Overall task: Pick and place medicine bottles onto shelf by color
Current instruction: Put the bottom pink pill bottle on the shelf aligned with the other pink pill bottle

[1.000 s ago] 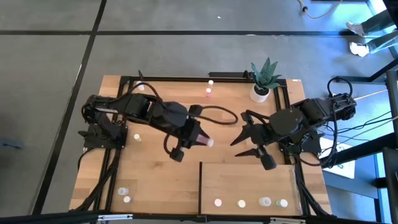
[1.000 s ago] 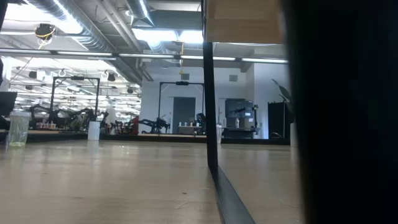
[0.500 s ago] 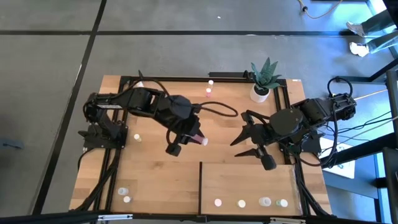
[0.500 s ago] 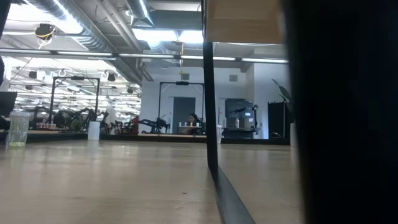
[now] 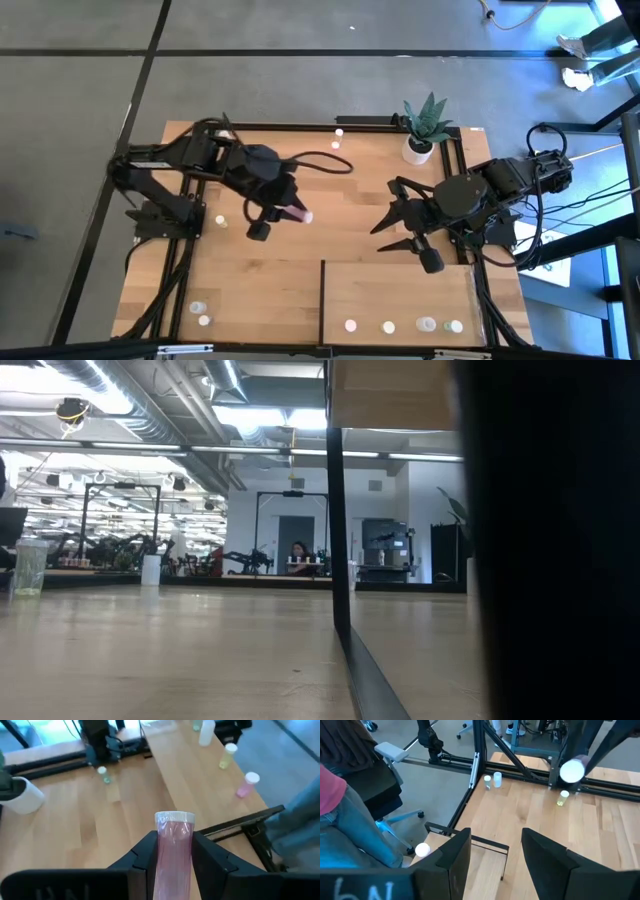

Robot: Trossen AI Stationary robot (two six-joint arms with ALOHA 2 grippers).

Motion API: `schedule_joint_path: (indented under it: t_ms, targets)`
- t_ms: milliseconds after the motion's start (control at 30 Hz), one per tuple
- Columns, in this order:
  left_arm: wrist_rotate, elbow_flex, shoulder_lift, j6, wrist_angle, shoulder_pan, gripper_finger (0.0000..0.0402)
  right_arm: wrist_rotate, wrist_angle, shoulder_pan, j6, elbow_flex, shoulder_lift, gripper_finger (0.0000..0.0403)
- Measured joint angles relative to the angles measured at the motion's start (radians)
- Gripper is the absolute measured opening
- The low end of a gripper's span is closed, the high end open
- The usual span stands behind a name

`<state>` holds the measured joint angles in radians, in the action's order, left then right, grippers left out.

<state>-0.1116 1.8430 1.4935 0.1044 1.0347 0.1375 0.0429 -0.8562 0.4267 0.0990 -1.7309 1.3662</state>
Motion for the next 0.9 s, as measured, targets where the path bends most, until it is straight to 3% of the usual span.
schedule_joint_path:
  t_ms: [200, 400, 667, 900]
  targets:
    - [0.112, -0.383, -0.2, 0.005, -0.425, -0.001, 0.0094, 0.0, 0.0, 0.0, 0.001, 0.0, 0.0, 0.0178]
    - [0.162, -0.643, -0.266, 0.027, -0.793, -0.028, 0.0094, 0.0, 0.0, 0.0, 0.001, 0.0, 0.0, 0.0178]
    - [0.174, -0.811, -0.242, -0.051, -1.13, -0.09, 0.0094, -0.001, 0.0, 0.0, 0.0, 0.0, 0.0, 0.0178]
    - [0.177, -0.864, -0.236, -0.102, -1.21, -0.116, 0.0094, -0.001, 0.0, 0.0, 0.0, 0.0, -0.001, 0.0178]
